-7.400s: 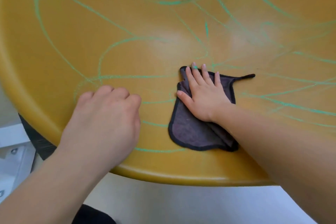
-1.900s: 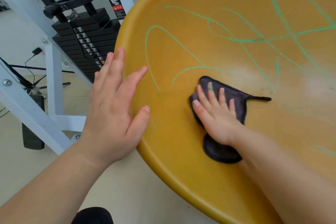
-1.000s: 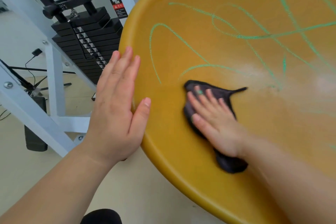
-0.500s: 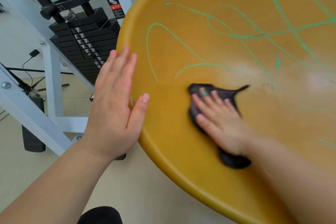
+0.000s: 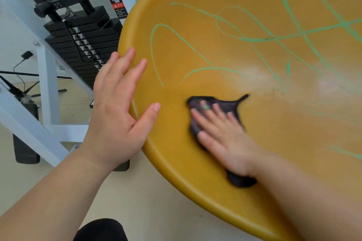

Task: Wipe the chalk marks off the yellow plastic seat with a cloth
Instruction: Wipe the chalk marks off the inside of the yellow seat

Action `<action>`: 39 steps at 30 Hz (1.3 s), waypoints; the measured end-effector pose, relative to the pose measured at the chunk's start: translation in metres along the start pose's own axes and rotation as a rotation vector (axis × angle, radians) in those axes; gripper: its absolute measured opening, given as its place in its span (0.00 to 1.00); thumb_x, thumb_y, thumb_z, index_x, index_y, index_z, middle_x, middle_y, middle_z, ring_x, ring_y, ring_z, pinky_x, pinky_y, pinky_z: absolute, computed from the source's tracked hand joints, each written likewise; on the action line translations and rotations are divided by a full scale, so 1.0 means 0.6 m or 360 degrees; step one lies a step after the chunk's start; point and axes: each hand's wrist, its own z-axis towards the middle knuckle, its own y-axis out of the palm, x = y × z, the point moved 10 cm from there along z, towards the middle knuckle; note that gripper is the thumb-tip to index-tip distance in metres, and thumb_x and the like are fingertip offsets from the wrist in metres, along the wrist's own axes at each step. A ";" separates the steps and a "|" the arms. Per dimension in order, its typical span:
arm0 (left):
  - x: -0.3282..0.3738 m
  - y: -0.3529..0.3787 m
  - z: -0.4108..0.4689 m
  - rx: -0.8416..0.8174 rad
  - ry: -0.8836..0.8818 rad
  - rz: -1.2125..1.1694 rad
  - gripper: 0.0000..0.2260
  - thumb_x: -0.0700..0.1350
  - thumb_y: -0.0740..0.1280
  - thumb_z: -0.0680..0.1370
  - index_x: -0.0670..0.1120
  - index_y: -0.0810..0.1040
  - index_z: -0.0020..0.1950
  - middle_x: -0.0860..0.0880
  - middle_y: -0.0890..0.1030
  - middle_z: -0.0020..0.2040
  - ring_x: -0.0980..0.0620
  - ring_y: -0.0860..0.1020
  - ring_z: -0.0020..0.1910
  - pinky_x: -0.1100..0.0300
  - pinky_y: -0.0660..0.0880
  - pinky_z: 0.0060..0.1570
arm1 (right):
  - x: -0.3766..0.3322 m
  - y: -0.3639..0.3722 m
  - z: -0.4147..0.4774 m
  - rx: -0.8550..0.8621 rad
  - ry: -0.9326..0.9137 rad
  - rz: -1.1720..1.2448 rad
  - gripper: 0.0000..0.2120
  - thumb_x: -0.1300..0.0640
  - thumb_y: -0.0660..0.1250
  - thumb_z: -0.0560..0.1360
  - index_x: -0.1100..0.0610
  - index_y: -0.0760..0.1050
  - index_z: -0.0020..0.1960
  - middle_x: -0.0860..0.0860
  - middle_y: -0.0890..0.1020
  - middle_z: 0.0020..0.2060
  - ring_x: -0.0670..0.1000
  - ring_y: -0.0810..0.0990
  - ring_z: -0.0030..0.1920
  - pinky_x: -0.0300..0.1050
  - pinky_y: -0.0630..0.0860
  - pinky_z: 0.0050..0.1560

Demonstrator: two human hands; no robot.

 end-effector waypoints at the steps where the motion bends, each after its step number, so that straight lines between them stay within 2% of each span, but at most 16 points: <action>1: -0.003 0.002 -0.001 -0.0014 -0.0008 0.0011 0.30 0.52 0.66 0.76 0.40 0.68 0.75 0.41 0.64 0.77 0.41 0.56 0.79 0.50 0.51 0.78 | 0.066 -0.016 0.003 0.0062 0.0203 -0.0112 0.42 0.19 0.24 0.64 0.30 0.34 0.76 0.38 0.33 0.79 0.48 0.32 0.81 0.52 0.34 0.80; 4: -0.005 0.007 -0.004 -0.0052 0.0008 0.0025 0.29 0.52 0.66 0.75 0.41 0.70 0.73 0.41 0.64 0.77 0.40 0.55 0.79 0.48 0.52 0.78 | 0.220 -0.073 -0.019 0.0132 0.0746 -0.0319 0.41 0.23 0.26 0.70 0.34 0.37 0.80 0.43 0.35 0.81 0.52 0.35 0.81 0.57 0.37 0.80; 7: -0.005 0.008 -0.008 -0.0085 0.0018 0.0019 0.28 0.53 0.66 0.75 0.42 0.71 0.73 0.42 0.62 0.78 0.42 0.53 0.80 0.50 0.50 0.78 | 0.237 -0.076 -0.027 0.0088 0.0924 -0.0243 0.43 0.24 0.29 0.69 0.39 0.37 0.82 0.47 0.34 0.81 0.57 0.32 0.81 0.61 0.35 0.79; 9: -0.007 0.010 -0.013 -0.0112 0.0044 -0.0008 0.29 0.53 0.65 0.76 0.42 0.70 0.73 0.41 0.61 0.78 0.42 0.52 0.80 0.47 0.50 0.78 | 0.160 -0.036 -0.009 -0.0001 0.0743 -0.0166 0.46 0.22 0.28 0.68 0.42 0.35 0.82 0.48 0.32 0.80 0.59 0.30 0.80 0.63 0.33 0.78; 12: -0.009 0.013 -0.013 -0.0111 0.0091 -0.0057 0.29 0.54 0.64 0.76 0.40 0.69 0.73 0.39 0.60 0.78 0.40 0.51 0.80 0.39 0.52 0.76 | -0.046 0.023 0.001 -0.0078 0.0057 0.0073 0.49 0.19 0.26 0.66 0.42 0.31 0.81 0.45 0.29 0.79 0.56 0.25 0.78 0.60 0.31 0.78; 14: -0.004 0.014 -0.010 -0.0094 0.0122 -0.0048 0.31 0.55 0.64 0.75 0.39 0.68 0.73 0.38 0.60 0.78 0.39 0.52 0.80 0.36 0.52 0.75 | -0.137 0.032 -0.014 -0.0113 -0.0230 0.0255 0.42 0.22 0.32 0.71 0.40 0.31 0.80 0.42 0.28 0.79 0.51 0.24 0.78 0.55 0.28 0.77; 17: 0.006 0.013 -0.005 -0.0123 0.0127 -0.0015 0.33 0.58 0.64 0.74 0.40 0.69 0.73 0.38 0.59 0.79 0.39 0.53 0.80 0.37 0.52 0.75 | -0.122 0.021 -0.025 -0.0113 -0.0324 0.0278 0.33 0.26 0.36 0.77 0.34 0.33 0.79 0.36 0.30 0.78 0.45 0.26 0.78 0.49 0.28 0.76; 19: 0.012 0.009 0.002 -0.0156 0.0148 0.0112 0.32 0.60 0.63 0.75 0.41 0.71 0.72 0.38 0.61 0.78 0.37 0.56 0.78 0.38 0.53 0.75 | -0.021 0.007 -0.017 -0.0045 -0.0116 0.0005 0.34 0.26 0.32 0.74 0.32 0.34 0.79 0.36 0.32 0.79 0.47 0.30 0.80 0.52 0.32 0.79; 21: 0.017 0.008 0.009 -0.0242 0.0235 0.0344 0.30 0.62 0.59 0.78 0.41 0.74 0.70 0.38 0.64 0.76 0.34 0.59 0.76 0.38 0.55 0.74 | 0.119 -0.030 -0.014 0.0093 0.0334 -0.0240 0.38 0.24 0.28 0.71 0.33 0.35 0.79 0.40 0.34 0.80 0.51 0.33 0.81 0.56 0.35 0.80; 23: 0.018 0.011 0.020 -0.0374 0.0317 0.0595 0.31 0.64 0.55 0.79 0.42 0.76 0.69 0.37 0.66 0.76 0.31 0.63 0.72 0.38 0.59 0.72 | 0.226 -0.072 -0.027 0.0167 0.0760 -0.0303 0.41 0.24 0.27 0.70 0.36 0.37 0.81 0.45 0.36 0.82 0.56 0.35 0.82 0.59 0.37 0.80; 26: 0.022 0.003 0.044 -0.0453 0.0409 0.0806 0.30 0.64 0.56 0.79 0.43 0.77 0.69 0.37 0.66 0.75 0.33 0.69 0.64 0.40 0.66 0.66 | 0.240 -0.084 -0.026 0.0161 0.0932 -0.0169 0.45 0.24 0.27 0.69 0.41 0.38 0.82 0.50 0.35 0.82 0.61 0.33 0.81 0.64 0.35 0.79; 28: 0.027 0.002 0.060 -0.0495 0.0490 0.0890 0.29 0.64 0.57 0.79 0.43 0.78 0.68 0.37 0.67 0.74 0.34 0.71 0.62 0.40 0.68 0.62 | 0.160 -0.049 -0.001 0.0079 0.0744 -0.0015 0.47 0.23 0.26 0.66 0.41 0.36 0.82 0.49 0.32 0.81 0.61 0.30 0.80 0.65 0.33 0.78; 31: 0.032 0.013 0.089 -0.0602 0.0598 0.0970 0.30 0.66 0.54 0.79 0.44 0.79 0.66 0.38 0.70 0.73 0.33 0.72 0.64 0.38 0.69 0.61 | -0.034 0.005 0.029 0.0020 0.0130 0.0198 0.49 0.20 0.25 0.63 0.39 0.31 0.80 0.44 0.27 0.78 0.56 0.25 0.78 0.62 0.29 0.77; 33: 0.036 0.021 0.116 -0.0640 0.0682 0.1017 0.31 0.67 0.53 0.79 0.45 0.79 0.66 0.38 0.71 0.73 0.34 0.71 0.66 0.39 0.69 0.62 | -0.129 0.010 0.031 -0.0003 -0.0136 0.0412 0.46 0.20 0.26 0.65 0.37 0.29 0.79 0.40 0.25 0.76 0.50 0.20 0.75 0.59 0.27 0.77; 36: 0.040 0.033 0.168 -0.0659 0.0802 0.1139 0.32 0.68 0.52 0.79 0.46 0.77 0.68 0.39 0.70 0.73 0.35 0.69 0.69 0.39 0.66 0.67 | -0.152 0.002 0.033 0.0004 -0.0251 0.0486 0.37 0.24 0.31 0.71 0.33 0.30 0.77 0.35 0.25 0.75 0.45 0.20 0.74 0.53 0.24 0.75; 39: 0.023 0.041 0.226 -0.0691 0.0773 0.1249 0.34 0.70 0.48 0.78 0.49 0.74 0.71 0.41 0.68 0.76 0.37 0.66 0.73 0.38 0.61 0.71 | -0.042 -0.014 0.050 0.0160 -0.0024 0.0185 0.37 0.23 0.24 0.68 0.29 0.30 0.76 0.36 0.27 0.76 0.48 0.24 0.78 0.52 0.28 0.78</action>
